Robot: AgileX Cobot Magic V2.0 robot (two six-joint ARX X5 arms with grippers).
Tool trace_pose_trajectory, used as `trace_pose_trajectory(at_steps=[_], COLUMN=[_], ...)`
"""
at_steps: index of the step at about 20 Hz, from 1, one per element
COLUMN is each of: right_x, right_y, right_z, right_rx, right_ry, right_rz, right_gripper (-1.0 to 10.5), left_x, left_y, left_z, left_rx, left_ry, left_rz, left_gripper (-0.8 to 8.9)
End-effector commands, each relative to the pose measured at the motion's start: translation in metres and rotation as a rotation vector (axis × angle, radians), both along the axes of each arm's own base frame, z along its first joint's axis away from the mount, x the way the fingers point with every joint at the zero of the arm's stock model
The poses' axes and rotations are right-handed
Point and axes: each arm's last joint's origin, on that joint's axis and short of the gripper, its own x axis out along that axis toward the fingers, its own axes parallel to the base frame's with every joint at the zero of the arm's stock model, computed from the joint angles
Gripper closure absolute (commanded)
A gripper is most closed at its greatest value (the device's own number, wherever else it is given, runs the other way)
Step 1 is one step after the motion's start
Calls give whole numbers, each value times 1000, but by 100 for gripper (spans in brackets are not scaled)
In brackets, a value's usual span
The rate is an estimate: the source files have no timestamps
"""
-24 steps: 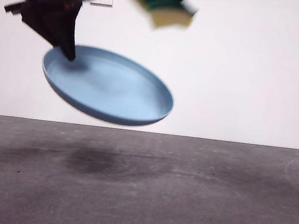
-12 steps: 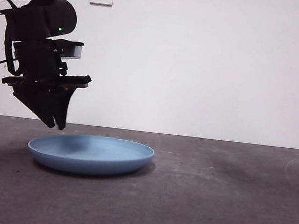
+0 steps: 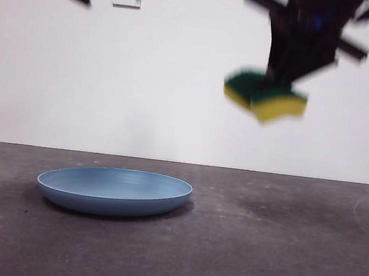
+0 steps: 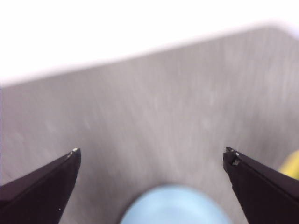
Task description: Pick up the plate,pick up the cloth,clean the plate with the cloth
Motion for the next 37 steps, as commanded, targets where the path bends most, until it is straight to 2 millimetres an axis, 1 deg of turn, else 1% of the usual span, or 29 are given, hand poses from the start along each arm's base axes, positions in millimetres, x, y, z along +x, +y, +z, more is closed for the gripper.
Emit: trace_pose_trajectory(at_steps=[1,2,3,6,8,10,11,12,13,14,15,16,19,22,24,26,27,28,29,30,32,34,36,37], right_x=[26,35,42,53,56,56,57,57,57,58,58,58,57,56,52,46,41,36,30,24,11,0,-17,-26], right_y=[-4,-5,-4,-1,0,0,0,0,-1,-2,-2,-2,-2,-2,-4,-6,-8,-10,-12,-13,-16,-21,-29,-33], right_z=[-34,-49,-59,-93,-106,-107,-107,-107,-107,-107,-107,-107,-106,-97,-84,-65,-52,-41,-29,-18,9,29,44,47], right_rx=[-2,-4,-12,-52,-70,-74,-71,-71,-72,-74,-73,-74,-72,-61,-45,-22,-6,8,21,28,69,101,112,111], right_ry=[97,130,148,231,262,264,259,258,259,258,258,258,255,232,198,152,123,100,70,33,-72,-163,-237,-286], right_rz=[-39,-47,-56,-63,-64,-63,-63,-63,-69,-71,-71,-71,-71,-70,-69,-67,-69,-64,-55,-39,-22,-20,-39,-48], right_gripper=[963,963,963,963,962,927,859,739,572,431,332,312,312,313,317,338,463,636,862,962,956,957,956,957], left_x=[-22,-32,-40,-67,-82,-93,-96,-98,-98,-98,-98,-98,-98,-98,-98,-98,-98,-98,-98,-99,-99,-100,-102,-103], left_y=[1,1,2,5,11,16,17,18,19,19,19,19,19,20,20,20,21,23,24,24,25,25,26,28], left_z=[10,10,7,-21,-34,-35,-33,-32,-31,-31,-32,-33,-33,-33,-34,-35,-36,-38,-40,-42,-43,-42,-41,-40], left_rx=[-28,-31,-33,-62,-71,-68,-71,-72,-66,-59,-53,-50,-45,-35,-18,-11,6,29,53,66,77,72,68,58], left_ry=[-41,-65,-78,-69,-63,-70,-76,-84,-91,-93,-88,-83,-77,-81,-86,-79,-71,-58,-41,-27,-14,-23,-36,-63], left_rz=[-7,-4,-4,-24,-21,-13,-14,-14,-16,-19,-20,-20,-19,2,-4,6,47,85,112,118,117,119,121,134], left_gripper=[251,251,251,252,252,252,252,252,252,252,252,252,252,252,252,255,372,581,856,827,822,822,822,822])
